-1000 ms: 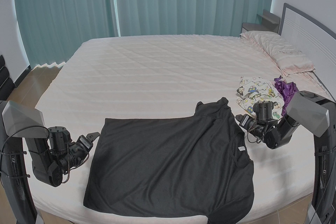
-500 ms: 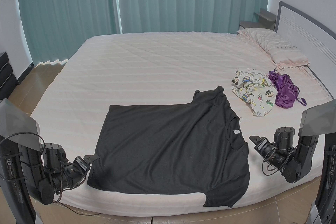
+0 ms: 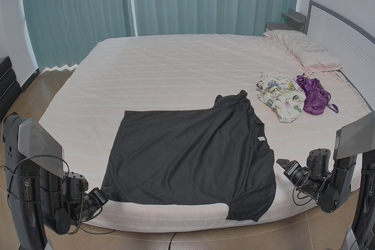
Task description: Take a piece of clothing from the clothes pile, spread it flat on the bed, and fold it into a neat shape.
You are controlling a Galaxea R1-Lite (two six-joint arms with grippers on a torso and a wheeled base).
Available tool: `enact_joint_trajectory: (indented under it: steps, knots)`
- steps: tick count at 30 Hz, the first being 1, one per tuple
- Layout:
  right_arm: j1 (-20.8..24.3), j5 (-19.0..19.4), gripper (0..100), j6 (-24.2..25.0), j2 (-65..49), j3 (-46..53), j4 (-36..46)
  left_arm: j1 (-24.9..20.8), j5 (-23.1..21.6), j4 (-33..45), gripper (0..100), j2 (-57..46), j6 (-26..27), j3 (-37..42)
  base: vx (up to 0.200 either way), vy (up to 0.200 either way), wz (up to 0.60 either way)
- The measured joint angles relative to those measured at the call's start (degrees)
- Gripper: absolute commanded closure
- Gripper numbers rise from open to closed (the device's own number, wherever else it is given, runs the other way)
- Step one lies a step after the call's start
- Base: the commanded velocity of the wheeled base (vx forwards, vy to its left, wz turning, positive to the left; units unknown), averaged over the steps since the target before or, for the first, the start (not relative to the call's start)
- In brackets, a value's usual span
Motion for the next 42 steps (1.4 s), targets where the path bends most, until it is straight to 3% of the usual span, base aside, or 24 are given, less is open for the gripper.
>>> enact_joint_trajectory:
  steps: [14,15,24,28,33,37,42]
  knots:
    - [1.3,0.0,0,0.0,0.2,2.9,-3.8,-1.7,4.9,0.4,0,5.9,1.9,-9.6,0.0,0.0,0.0]
    - [1.3,0.0,0,0.0,0.2,2.9,-3.8,-1.7,5.1,0.4,100,6.1,1.9,-10.0,0.0,0.0,0.0]
    - [1.4,0.9,0,-1.6,1.3,3.2,-3.8,-1.4,5.4,0.0,100,6.8,1.7,-9.4,0.0,0.0,0.0]
    - [1.3,5.4,0,-5.4,2.9,2.4,-3.8,-1.2,5.3,-0.1,100,5.6,1.5,-8.2,0.0,0.0,0.0]
    - [0.7,7.1,0,-12.4,6.0,-0.3,-3.4,0.2,4.7,-0.2,100,3.7,-0.6,-7.7,0.0,0.0,0.0]
    - [-0.1,7.5,0,-17.5,8.6,-3.1,-2.9,1.3,0.9,-0.2,100,2.7,-5.4,-7.5,0.0,0.0,0.0]
    - [-1.0,9.1,0,-19.7,10.5,-7.5,-1.3,4.6,-2.8,-0.2,100,1.5,-7.2,-7.3,0.0,0.0,0.0]
